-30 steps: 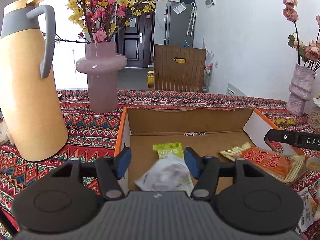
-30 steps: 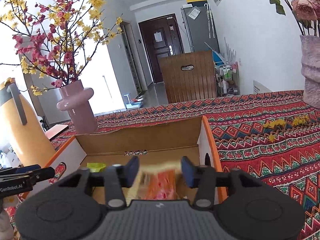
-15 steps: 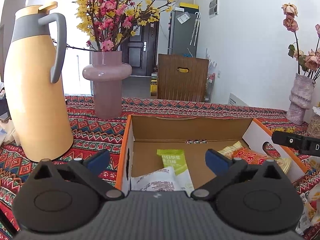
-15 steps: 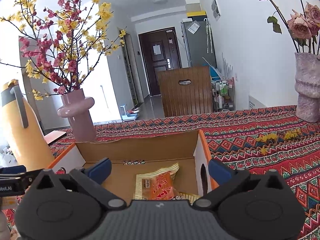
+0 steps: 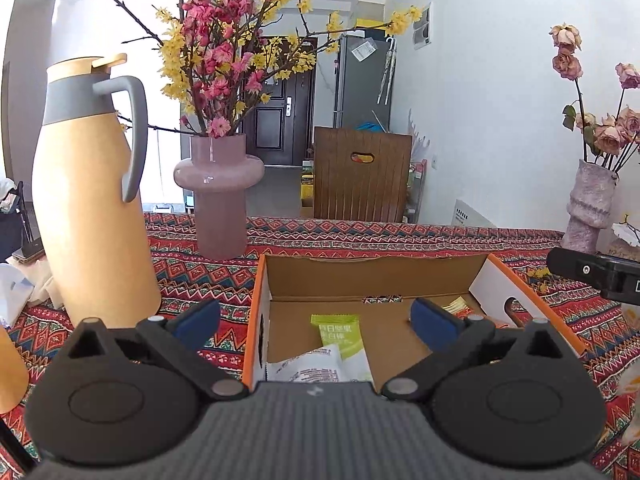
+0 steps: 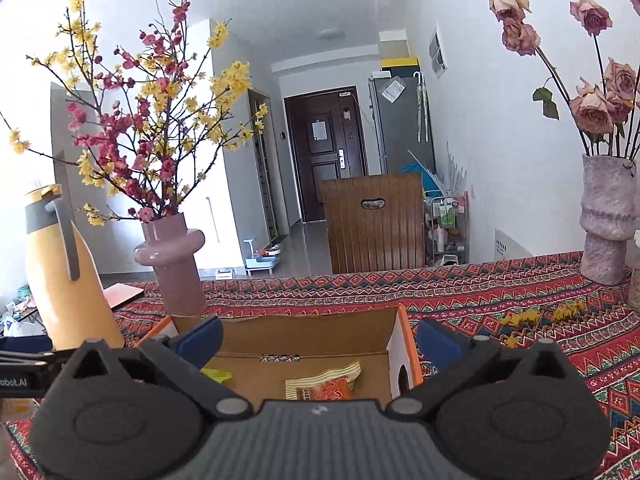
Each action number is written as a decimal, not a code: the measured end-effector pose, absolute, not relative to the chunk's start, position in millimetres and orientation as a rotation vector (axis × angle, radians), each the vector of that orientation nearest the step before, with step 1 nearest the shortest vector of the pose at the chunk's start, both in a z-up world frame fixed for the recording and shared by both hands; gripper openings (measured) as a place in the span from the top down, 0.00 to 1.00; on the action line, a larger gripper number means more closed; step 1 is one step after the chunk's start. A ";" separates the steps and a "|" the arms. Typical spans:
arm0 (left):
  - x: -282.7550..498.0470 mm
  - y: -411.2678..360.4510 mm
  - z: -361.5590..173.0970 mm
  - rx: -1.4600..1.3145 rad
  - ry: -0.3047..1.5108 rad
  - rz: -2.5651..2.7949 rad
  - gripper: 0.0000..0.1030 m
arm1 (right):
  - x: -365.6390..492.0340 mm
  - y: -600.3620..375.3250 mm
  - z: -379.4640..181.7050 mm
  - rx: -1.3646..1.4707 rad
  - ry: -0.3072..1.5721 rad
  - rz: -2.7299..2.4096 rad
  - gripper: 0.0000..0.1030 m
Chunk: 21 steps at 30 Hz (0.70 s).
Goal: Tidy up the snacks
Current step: 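Carry both packets into the open box and open both grippers, then return both tools to the pile and grasp the pink packet with the right gripper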
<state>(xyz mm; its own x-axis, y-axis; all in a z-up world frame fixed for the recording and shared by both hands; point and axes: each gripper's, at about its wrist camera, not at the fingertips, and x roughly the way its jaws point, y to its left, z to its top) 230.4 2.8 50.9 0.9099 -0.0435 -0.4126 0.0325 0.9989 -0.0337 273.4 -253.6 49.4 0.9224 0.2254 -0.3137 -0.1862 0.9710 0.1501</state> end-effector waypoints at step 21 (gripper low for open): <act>138.1 43.5 26.3 0.000 0.521 0.024 0.00 | 161.5 -259.4 28.8 0.113 0.414 0.202 0.00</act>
